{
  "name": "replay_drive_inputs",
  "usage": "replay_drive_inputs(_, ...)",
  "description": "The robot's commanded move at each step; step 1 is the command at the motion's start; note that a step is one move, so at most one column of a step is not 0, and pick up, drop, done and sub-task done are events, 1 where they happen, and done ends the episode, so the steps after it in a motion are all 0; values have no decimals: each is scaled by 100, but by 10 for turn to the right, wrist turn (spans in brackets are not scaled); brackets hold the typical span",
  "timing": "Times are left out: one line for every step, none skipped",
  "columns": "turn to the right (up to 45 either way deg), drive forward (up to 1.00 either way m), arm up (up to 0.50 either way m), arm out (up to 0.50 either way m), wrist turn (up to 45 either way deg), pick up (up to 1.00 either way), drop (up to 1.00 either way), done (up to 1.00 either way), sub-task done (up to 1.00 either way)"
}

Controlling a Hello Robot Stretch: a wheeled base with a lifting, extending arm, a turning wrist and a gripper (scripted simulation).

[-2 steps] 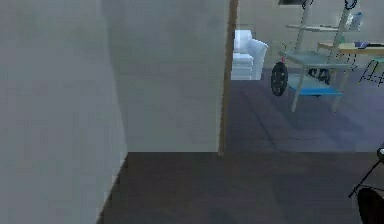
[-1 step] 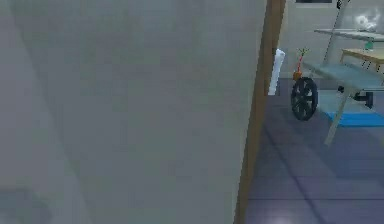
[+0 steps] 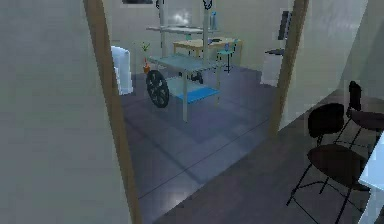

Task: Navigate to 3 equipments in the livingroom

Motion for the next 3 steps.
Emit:
replay_drive_inputs(30, 0, 0, 0, 0, 0, 0, 0, 0)
replay_drive_inputs(0, 100, 0, 0, 0, 0, 0, 0, 0)
replay_drive_inputs(150, 0, 0, 0, 0, 0, 0, 0, 0)
